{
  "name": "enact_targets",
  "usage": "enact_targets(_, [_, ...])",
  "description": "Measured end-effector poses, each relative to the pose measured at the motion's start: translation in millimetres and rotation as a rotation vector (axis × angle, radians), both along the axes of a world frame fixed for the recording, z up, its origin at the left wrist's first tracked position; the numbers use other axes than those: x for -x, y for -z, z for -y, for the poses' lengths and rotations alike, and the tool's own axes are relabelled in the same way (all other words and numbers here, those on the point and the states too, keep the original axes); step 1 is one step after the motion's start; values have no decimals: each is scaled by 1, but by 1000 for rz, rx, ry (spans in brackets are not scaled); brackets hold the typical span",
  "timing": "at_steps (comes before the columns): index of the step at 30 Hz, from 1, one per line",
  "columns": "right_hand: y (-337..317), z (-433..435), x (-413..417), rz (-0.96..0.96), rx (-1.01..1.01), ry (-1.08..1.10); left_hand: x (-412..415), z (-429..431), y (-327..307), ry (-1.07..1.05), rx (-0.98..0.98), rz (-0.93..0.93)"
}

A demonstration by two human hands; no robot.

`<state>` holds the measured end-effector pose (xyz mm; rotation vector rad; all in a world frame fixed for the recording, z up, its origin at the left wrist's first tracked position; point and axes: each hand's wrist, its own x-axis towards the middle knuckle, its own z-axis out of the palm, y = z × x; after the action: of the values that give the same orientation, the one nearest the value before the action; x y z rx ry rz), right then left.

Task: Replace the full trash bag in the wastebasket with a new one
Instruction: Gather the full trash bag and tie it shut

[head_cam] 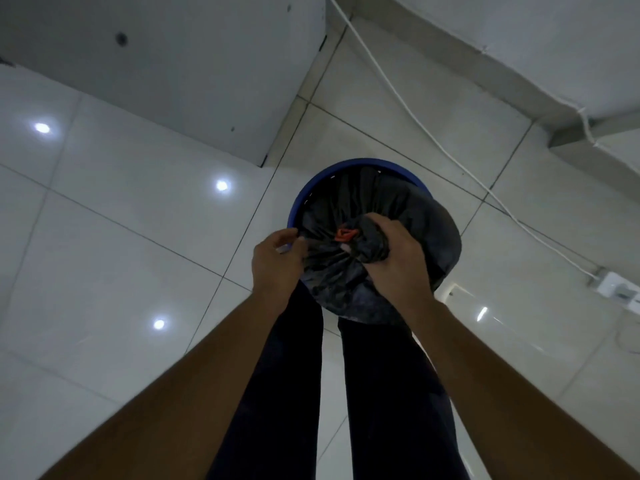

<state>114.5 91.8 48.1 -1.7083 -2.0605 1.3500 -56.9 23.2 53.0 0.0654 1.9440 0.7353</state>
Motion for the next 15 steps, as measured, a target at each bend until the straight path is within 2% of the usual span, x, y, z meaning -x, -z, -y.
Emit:
enact_targets(4, [5,-2,-6,-12,-110,2,-6,8,31,27,145,25])
enact_targets(8, [8,0,-9,-20,-44,44,-11,7,47,1,204,157])
enact_targets(12, [-4,-8,2,-80,40,180,-12,7,48,150,229,106])
enact_targets(15, [-19,-25,13,-173,5,291,-12,7,47,110,225,180])
